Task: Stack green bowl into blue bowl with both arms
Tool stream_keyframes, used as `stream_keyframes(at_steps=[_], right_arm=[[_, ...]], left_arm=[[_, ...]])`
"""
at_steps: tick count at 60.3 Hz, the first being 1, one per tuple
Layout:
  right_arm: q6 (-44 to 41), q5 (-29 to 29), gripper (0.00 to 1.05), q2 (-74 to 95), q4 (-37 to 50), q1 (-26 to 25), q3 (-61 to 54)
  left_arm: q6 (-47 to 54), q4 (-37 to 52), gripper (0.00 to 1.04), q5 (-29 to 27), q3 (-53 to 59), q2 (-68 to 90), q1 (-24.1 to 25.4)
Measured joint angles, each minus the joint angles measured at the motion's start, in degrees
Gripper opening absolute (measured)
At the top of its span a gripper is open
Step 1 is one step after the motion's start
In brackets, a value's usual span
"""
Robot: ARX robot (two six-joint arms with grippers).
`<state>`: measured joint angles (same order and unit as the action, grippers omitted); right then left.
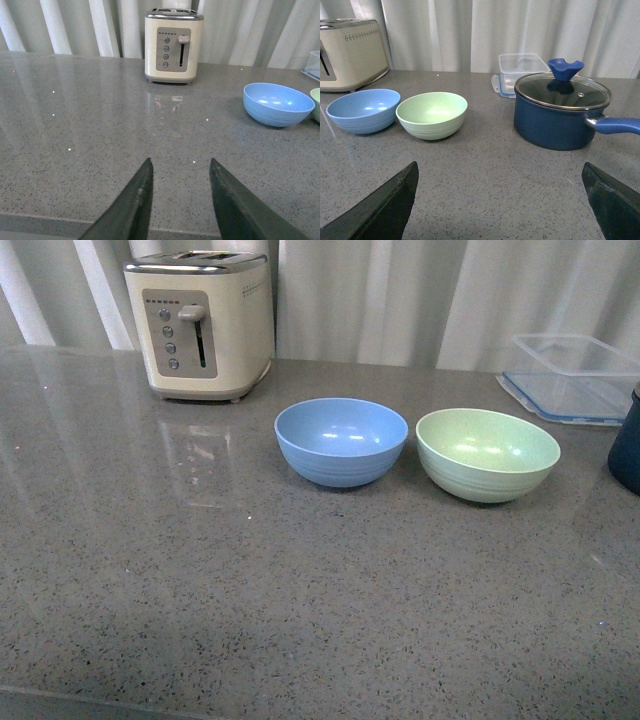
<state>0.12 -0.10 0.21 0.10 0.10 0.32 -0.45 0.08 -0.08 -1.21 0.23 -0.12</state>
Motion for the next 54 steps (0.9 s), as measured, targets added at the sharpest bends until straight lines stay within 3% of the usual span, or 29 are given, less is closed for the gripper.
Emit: stream_keyframes(at_steps=[13, 18, 22, 38, 54], right_arm=[[-0.02, -0.02, 0.95, 0.02, -0.02, -0.02, 0.00], [-1.05, -6.51, 0.95, 2.34, -1.38, -0.76, 0.70], [-1.20, -7.74, 0.95, 6.03, -0.22, 0.44, 1.75], [-1.27, -6.47, 0.95, 32.63, 9.31, 4.50, 17.79], [0.94, -1.57, 0.95, 71.43, -4.28, 9.62, 49.83]], left_arm=[[0.02, -0.04, 0.76, 0.00, 0.00, 0.00, 0.00], [0.00, -0.04, 0.90, -0.02, 0.00, 0.00, 0.00], [0.07, -0.04, 1.00, 0.02, 0.00, 0.00, 0.00], [0.13, -0.04, 0.98, 0.00, 0.00, 0.00, 0.00], [0.13, -0.04, 0.98, 0.00, 0.00, 0.00, 0.00]])
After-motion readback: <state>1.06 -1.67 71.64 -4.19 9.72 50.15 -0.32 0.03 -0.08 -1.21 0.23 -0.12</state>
